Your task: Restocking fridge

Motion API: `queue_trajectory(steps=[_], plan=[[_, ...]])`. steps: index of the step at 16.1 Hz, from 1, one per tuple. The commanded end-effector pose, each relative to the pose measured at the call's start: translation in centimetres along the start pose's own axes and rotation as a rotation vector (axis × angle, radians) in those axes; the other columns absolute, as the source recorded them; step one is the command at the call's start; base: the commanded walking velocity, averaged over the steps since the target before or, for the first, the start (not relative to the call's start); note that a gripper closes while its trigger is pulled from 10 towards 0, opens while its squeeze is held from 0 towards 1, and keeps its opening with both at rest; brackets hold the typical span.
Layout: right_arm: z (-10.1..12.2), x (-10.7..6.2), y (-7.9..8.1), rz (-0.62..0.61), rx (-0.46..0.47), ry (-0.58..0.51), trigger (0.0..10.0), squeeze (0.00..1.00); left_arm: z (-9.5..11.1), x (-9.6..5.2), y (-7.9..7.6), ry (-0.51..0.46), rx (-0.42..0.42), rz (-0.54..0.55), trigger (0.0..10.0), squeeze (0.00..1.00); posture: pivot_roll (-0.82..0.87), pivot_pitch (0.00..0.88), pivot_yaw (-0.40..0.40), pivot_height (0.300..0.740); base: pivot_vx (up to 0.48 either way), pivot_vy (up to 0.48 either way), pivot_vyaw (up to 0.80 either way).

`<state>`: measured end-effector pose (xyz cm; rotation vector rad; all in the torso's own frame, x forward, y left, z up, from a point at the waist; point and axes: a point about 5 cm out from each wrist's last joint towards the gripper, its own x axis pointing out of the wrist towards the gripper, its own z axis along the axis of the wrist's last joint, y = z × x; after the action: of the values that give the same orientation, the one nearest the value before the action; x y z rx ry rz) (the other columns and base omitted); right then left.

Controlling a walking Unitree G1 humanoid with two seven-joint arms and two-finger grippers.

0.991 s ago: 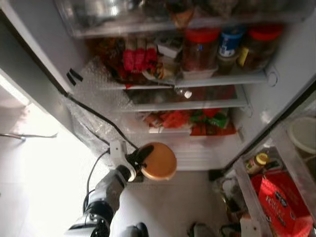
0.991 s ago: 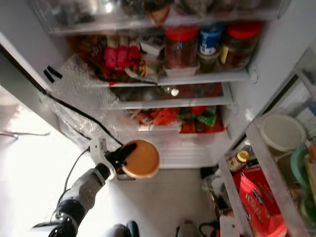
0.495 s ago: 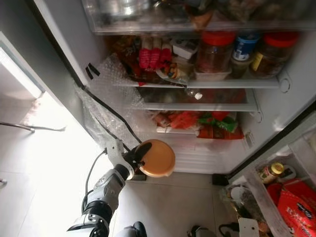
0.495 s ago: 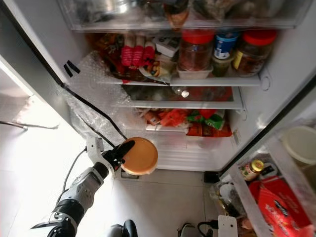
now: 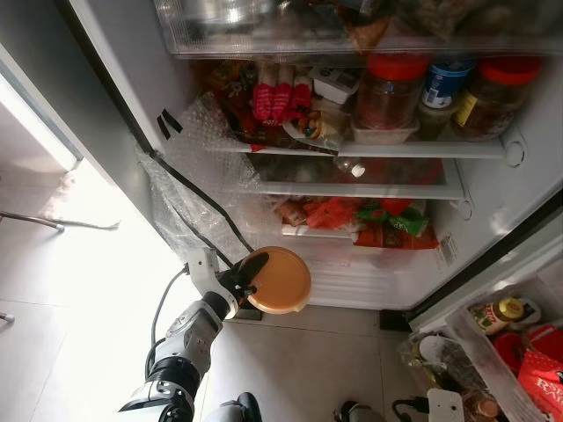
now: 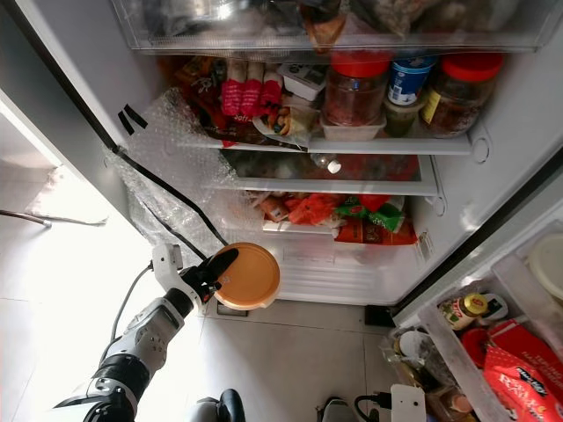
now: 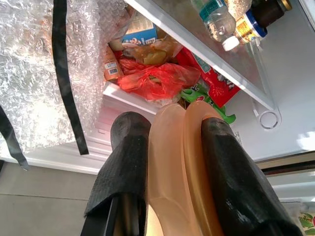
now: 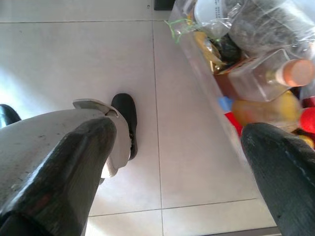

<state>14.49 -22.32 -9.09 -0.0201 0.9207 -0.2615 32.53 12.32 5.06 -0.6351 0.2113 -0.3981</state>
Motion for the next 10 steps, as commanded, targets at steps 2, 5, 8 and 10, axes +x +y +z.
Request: queue_trajectory(steps=[2, 5, 8, 10], plan=[[-1.5, -0.41, 1.31, 0.056, 0.004, 0.055, 10.0, 0.0, -0.14, -0.2, 0.13, 0.003, -0.006, 0.0, 10.0, 0.0, -0.08, 0.212, 0.073, 0.74, 0.0, 0.0, 0.0], [-1.53, -0.41, 1.23, 0.055, 0.005, 0.056, 10.0, 0.0, -0.18, -0.18, 0.07, 0.004, -0.007, -0.004, 10.0, 0.0, -0.08, 0.211, 0.072, 0.74, 0.0, 0.0, 0.0], [-1.58, -0.42, 1.2, 0.053, 0.005, 0.058, 10.0, 0.0, -0.17, -0.12, -0.01, 0.004, -0.006, -0.009, 10.0, 0.0, -0.08, 0.211, 0.072, 0.74, 0.254, 0.0, 0.0], [-1.6, -0.43, 1.2, 0.054, 0.007, 0.059, 10.0, 0.0, -0.14, -0.1, -0.04, 0.004, -0.005, -0.01, 10.0, 0.0, -0.08, 0.211, 0.072, 0.74, 0.27, 0.0, 0.0]])
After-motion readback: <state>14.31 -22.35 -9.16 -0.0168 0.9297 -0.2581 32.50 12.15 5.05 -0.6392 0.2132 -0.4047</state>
